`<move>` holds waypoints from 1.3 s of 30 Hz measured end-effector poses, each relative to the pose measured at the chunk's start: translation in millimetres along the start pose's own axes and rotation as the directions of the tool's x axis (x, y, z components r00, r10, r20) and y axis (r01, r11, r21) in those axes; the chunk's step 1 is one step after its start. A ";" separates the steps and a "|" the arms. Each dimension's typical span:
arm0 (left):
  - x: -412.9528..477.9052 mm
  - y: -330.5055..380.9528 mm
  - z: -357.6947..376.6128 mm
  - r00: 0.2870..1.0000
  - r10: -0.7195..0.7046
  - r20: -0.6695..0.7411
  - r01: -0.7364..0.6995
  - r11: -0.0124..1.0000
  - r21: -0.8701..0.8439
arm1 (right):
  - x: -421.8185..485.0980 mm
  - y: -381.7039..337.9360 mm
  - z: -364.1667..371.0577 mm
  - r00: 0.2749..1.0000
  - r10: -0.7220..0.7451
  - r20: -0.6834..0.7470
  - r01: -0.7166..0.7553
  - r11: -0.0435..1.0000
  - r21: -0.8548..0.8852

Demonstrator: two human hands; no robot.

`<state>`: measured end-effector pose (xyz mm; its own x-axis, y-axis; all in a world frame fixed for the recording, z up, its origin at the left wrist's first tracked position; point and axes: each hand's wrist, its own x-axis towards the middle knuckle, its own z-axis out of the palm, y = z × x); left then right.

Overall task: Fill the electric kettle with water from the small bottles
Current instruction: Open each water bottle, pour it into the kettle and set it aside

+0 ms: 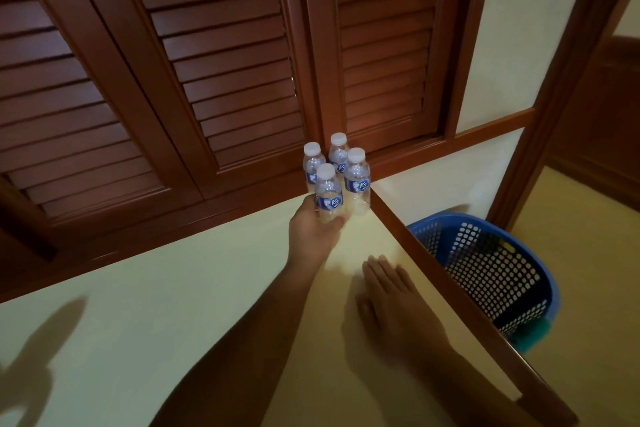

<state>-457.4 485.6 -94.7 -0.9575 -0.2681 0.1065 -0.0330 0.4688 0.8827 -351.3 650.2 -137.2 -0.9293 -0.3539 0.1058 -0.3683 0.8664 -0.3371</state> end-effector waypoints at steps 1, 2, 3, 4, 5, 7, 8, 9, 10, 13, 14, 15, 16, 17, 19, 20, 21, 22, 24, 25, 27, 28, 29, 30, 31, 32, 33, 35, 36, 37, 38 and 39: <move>2.2 1.1 0.5 1.000 0.013 -0.001 -0.013 1.000 0.008 | -0.2 -0.8 -2.1 1.000 0.000 0.013 0.001 1.000 -0.004; 4.1 1.6 0.6 1.000 0.027 0.001 -0.027 0.999 0.018 | -0.2 -1.0 -2.8 1.000 -0.001 0.022 0.001 1.000 -0.009; 5.7 1.1 0.4 0.999 0.035 0.005 -0.036 0.999 0.026 | 0.1 -0.9 -2.9 1.000 0.000 0.024 0.001 1.000 -0.010; 6.9 0.8 -0.2 0.999 0.037 0.006 -0.037 0.999 0.031 | 0.3 -1.0 -3.2 1.000 0.000 0.017 0.000 1.000 -0.002; 7.7 0.8 -0.8 0.999 0.035 0.003 -0.035 0.999 0.034 | 0.3 -0.5 -2.5 1.000 0.000 0.008 0.000 1.000 0.008; 7.4 -0.4 -3.0 1.000 0.010 -0.006 -0.010 0.999 0.042 | -0.1 0.1 -1.9 1.000 -0.006 0.004 0.006 1.000 0.027; 5.5 -0.7 -5.3 1.000 -0.006 -0.004 0.006 0.999 0.042 | -0.9 0.2 -2.4 1.000 -0.008 0.010 0.007 0.999 0.047; 1.6 -1.3 -9.0 1.000 -0.023 0.000 0.023 0.999 0.040 | -1.4 -0.3 -3.2 1.000 -0.013 0.001 0.013 0.997 0.072; -5.0 -1.4 -14.0 0.999 -0.038 0.002 0.038 0.999 0.038 | -2.4 -1.1 -3.8 1.000 -0.022 -0.023 0.024 0.995 0.097; -37.2 -7.2 -34.7 0.999 -0.032 -0.019 0.032 0.999 0.009 | -7.1 -6.4 -6.8 0.992 -0.029 -0.120 0.051 0.981 0.188; -52.2 -10.3 -43.8 0.999 -0.028 -0.027 0.028 0.999 -0.018 | -8.0 -10.4 -8.8 0.990 -0.023 -0.140 0.053 0.975 0.216; -67.7 -14.7 -54.0 0.999 -0.026 -0.032 0.024 0.998 -0.054 | -8.1 -17.2 -11.8 0.987 -0.031 -0.155 0.067 0.969 0.238; -84.1 -19.7 -65.5 0.999 -0.023 -0.034 0.020 0.996 -0.085 | -8.2 -26.3 -14.6 0.986 -0.050 -0.161 0.092 0.960 0.263; -100.4 -25.1 -77.8 0.999 -0.018 -0.041 0.014 0.995 -0.101 | -7.9 -37.3 -16.6 0.984 -0.078 -0.163 0.124 0.948 0.294; -132.3 -35.8 -105.2 0.997 -0.004 -0.081 -0.004 0.996 -0.091 | -8.3 -65.6 -17.6 0.977 -0.145 -0.158 0.191 0.925 0.328; -148.0 -40.1 -119.5 0.994 0.002 -0.105 -0.011 0.996 -0.083 | -9.0 -82.4 -16.6 0.971 -0.185 -0.149 0.226 0.912 0.343; -163.1 -43.7 -134.1 0.991 0.005 -0.136 -0.017 0.996 -0.084 | -9.8 -99.8 -14.2 0.963 -0.231 -0.138 0.267 0.891 0.367; -177.2 -47.5 -148.3 0.985 0.003 -0.172 -0.019 0.996 -0.090 | -10.8 -117.6 -10.9 0.951 -0.282 -0.130 0.310 0.864 0.397; -205.7 -56.6 -177.5 0.965 -0.012 -0.260 -0.014 0.995 -0.099 | -14.9 -154.8 -3.0 0.916 -0.378 -0.131 0.394 0.794 0.462; -219.7 -60.8 -191.6 0.954 -0.016 -0.300 -0.015 0.995 -0.102 | -17.8 -173.0 0.5 0.900 -0.416 -0.132 0.424 0.760 0.493; -248.1 -68.3 -220.6 0.924 -0.025 -0.380 -0.016 0.994 -0.105 | -26.3 -209.6 6.8 0.864 -0.482 -0.145 0.476 0.689 0.546; -263.3 -70.2 -235.3 0.904 -0.027 -0.426 -0.017 0.995 -0.099 | -32.5 -228.5 8.7 0.845 -0.512 -0.156 0.500 0.652 0.570; -278.7 -71.5 -249.9 0.881 -0.029 -0.472 -0.020 0.995 -0.097 | -39.1 -247.0 10.6 0.825 -0.540 -0.167 0.521 0.612 0.595; -293.7 -72.7 -264.0 0.853 -0.038 -0.521 -0.020 0.994 -0.104 | -45.9 -265.4 11.8 0.803 -0.569 -0.179 0.542 0.569 0.619; -308.9 -73.5 -278.3 0.822 -0.052 -0.568 -0.021 0.992 -0.121 | -53.0 -283.7 12.4 0.779 -0.598 -0.190 0.560 0.526 0.639; -323.5 -74.5 -292.3 0.790 -0.068 -0.609 -0.021 0.990 -0.137 | -60.1 -302.0 12.2 0.754 -0.626 -0.198 0.576 0.486 0.657; -337.4 -75.3 -306.4 0.760 -0.080 -0.645 -0.018 0.989 -0.144 | -67.3 -320.0 12.0 0.730 -0.653 -0.204 0.588 0.446 0.675; -364.2 -75.7 -335.7 0.702 -0.075 -0.708 -0.017 0.992 -0.121 | -81.4 -356.7 12.0 0.685 -0.699 -0.205 0.590 0.368 0.719; -376.4 -75.6 -350.6 0.676 -0.060 -0.734 -0.021 0.995 -0.101 | -88.1 -374.8 12.3 0.668 -0.715 -0.205 0.583 0.333 0.741; -387.5 -75.6 -365.6 0.655 -0.046 -0.755 -0.028 0.996 -0.085 | -94.7 -393.1 13.0 0.655 -0.728 -0.203 0.572 0.302 0.762; -397.0 -76.6 -380.9 0.637 -0.035 -0.770 -0.033 0.997 -0.072 | -100.9 -410.9 14.2 0.642 -0.740 -0.202 0.561 0.273 0.781; -405.4 -79.6 -397.3 0.622 -0.026 -0.782 -0.038 0.997 -0.063 | -106.6 -429.7 16.1 0.627 -0.751 -0.206 0.555 0.245 0.795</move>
<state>47.2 222.5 -26.3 -0.3708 -0.8373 0.4017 0.0212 0.4248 0.9050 -93.5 309.9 -18.7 -0.3116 -0.8004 0.5120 -0.5839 -0.2638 -0.7678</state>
